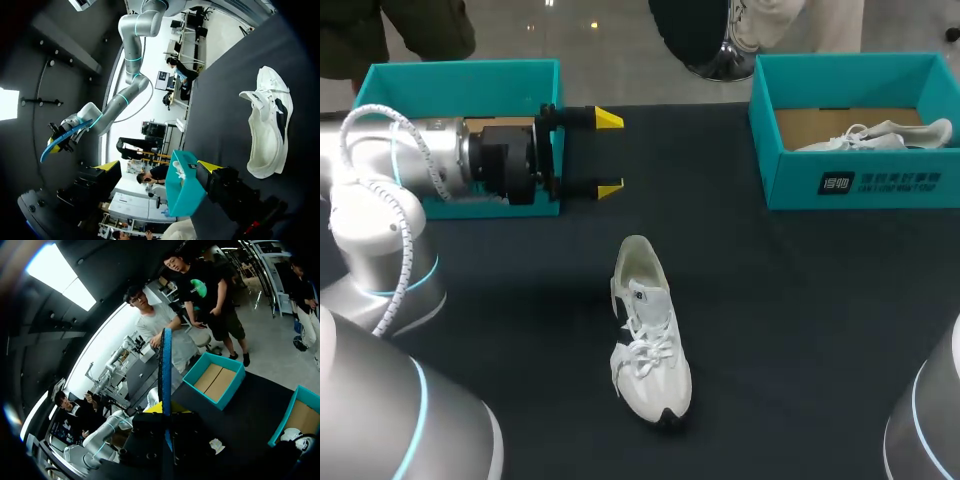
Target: Take the shoe out of the shoebox, open the shoe tongue, remove and reinsert the insole, then place the shoe into the shoebox
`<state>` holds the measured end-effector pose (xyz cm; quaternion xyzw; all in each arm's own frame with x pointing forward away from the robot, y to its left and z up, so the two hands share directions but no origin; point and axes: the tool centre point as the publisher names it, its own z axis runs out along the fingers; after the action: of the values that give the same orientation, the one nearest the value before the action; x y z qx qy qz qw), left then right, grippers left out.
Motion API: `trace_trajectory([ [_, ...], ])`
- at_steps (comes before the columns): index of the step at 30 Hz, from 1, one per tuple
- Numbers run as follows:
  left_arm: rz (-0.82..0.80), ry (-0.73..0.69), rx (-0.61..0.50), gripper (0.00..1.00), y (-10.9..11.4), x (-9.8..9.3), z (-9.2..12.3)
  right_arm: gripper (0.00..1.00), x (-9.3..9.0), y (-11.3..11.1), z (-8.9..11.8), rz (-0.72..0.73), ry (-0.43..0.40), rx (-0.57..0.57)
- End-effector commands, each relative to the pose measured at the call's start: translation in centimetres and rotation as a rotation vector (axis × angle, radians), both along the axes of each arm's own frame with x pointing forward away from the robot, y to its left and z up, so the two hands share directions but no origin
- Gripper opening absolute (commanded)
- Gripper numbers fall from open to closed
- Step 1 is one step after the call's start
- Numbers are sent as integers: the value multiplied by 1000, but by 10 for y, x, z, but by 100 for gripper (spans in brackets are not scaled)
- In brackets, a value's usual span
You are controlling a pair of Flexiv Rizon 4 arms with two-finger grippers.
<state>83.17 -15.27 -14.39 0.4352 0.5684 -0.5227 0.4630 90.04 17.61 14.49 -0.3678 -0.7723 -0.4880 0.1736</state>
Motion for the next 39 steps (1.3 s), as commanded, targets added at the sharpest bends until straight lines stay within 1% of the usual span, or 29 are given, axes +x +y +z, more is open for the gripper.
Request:
trace_trajectory([
  [1, -2, -38, -15, 100, -10, 9, 9, 0, 1, 0, 0, -1, 1, -3],
  [7, 7, -98, -25, 100, -16, 21, 30, 0, 1, 0, 0, -1, 1, -3],
  [11, 12, -106, -27, 100, -19, 28, 37, 0, 1, 0, 0, -1, 1, -3],
  [19, 19, -106, -30, 100, -18, 31, 32, 0, 1, 0, 0, -1, 1, -3],
  [36, 19, -106, -30, 100, -18, 31, 32, 0, 1, 0, 0, -1, 1, -3],
  [39, 19, -106, -30, 100, -18, 31, 32, 0, 1, -3, -9, -4, 99, -14],
])
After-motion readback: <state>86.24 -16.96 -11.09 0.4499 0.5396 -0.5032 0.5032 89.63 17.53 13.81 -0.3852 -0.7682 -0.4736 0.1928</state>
